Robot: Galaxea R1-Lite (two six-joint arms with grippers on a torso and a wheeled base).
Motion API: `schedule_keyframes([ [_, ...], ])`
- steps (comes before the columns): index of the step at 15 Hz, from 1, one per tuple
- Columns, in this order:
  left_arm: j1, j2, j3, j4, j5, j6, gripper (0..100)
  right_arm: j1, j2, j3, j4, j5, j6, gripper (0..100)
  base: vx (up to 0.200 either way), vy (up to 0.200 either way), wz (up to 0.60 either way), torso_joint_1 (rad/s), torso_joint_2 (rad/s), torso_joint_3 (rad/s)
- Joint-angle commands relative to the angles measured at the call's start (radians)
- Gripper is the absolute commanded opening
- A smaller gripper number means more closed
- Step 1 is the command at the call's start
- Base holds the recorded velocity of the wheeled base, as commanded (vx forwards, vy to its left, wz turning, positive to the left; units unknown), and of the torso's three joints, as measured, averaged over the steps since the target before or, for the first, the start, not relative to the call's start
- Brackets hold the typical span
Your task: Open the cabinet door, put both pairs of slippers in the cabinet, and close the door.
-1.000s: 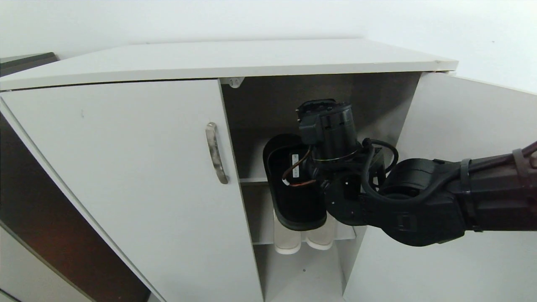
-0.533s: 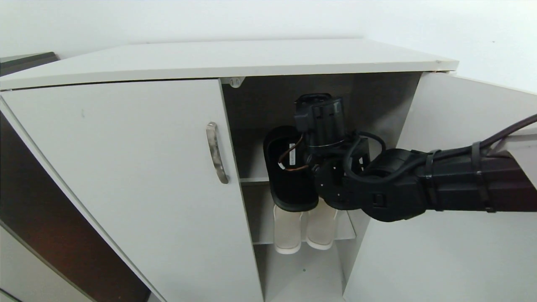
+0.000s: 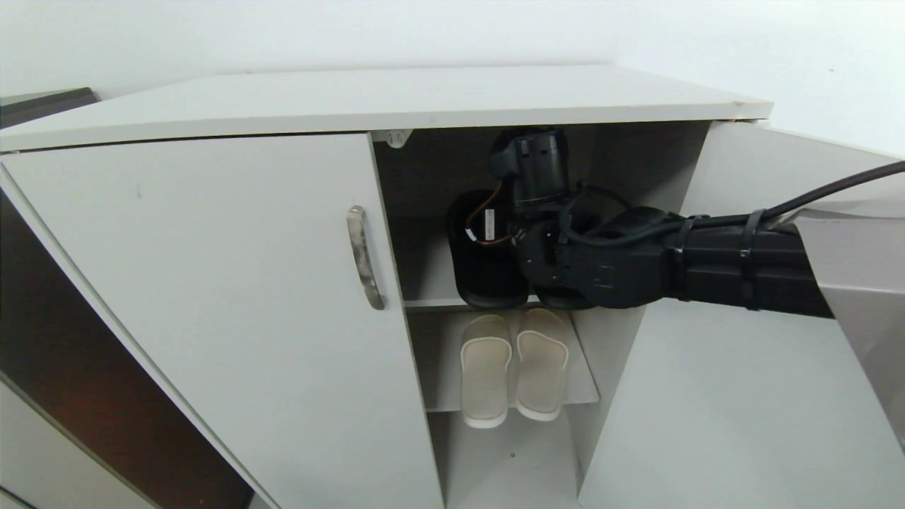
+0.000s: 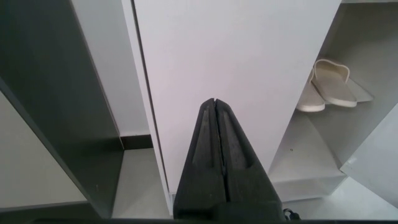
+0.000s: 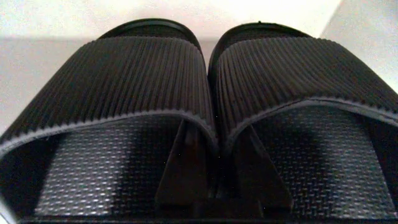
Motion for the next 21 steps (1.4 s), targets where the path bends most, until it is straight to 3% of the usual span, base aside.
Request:
schedule_keyframes([
  [1,0.000,0.000,0.000,0.000,0.000,0.000,0,-0.013,0.038,-0.034,0.004,0.000,0.000,0,0.000,0.000,0.00,0.000,0.00,0.000],
  [20,0.000,0.001,0.000,0.000,0.000,0.000,0,-0.024,0.069,-0.035,0.004,0.006,0.003,0,0.000,0.000,0.00,0.000,0.00,0.000],
  [21,0.000,0.001,0.000,0.000,0.000,0.000,0,-0.024,0.069,-0.035,0.004,0.006,0.003,100,0.000,0.000,0.00,0.000,0.00,0.000],
])
